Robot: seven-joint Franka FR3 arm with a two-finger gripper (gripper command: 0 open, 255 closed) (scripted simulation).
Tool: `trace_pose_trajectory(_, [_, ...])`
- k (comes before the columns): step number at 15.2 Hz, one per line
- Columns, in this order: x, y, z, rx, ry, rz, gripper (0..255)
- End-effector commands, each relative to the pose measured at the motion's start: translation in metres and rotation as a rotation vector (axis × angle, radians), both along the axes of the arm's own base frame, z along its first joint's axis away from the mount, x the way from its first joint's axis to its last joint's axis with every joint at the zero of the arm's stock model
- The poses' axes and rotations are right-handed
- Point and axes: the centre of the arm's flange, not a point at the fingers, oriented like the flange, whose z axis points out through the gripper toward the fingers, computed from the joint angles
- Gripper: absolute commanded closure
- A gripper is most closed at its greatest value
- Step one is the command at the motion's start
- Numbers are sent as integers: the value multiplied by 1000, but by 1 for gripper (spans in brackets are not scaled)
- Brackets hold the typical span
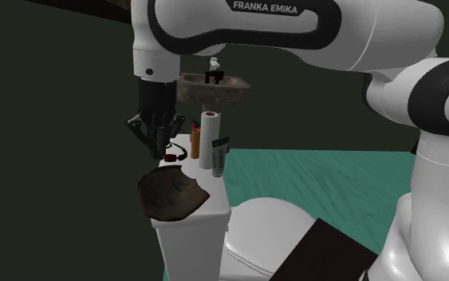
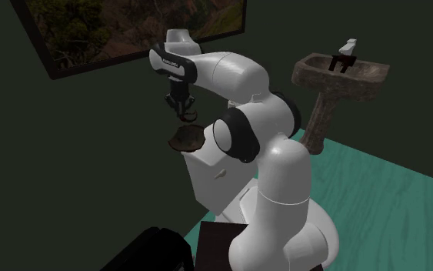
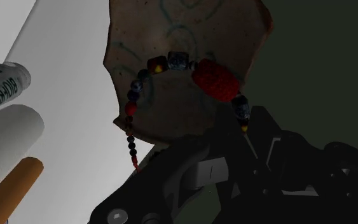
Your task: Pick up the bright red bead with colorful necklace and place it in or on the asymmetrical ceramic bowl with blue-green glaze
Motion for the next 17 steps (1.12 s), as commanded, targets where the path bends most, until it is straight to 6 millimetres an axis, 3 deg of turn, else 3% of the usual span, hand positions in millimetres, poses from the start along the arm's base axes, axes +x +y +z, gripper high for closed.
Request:
trace_pose_trajectory(1, [2,7,-3,0,0,-1,255])
trace_pose_trajectory(17, [2,7,-88,0,0,-1,255])
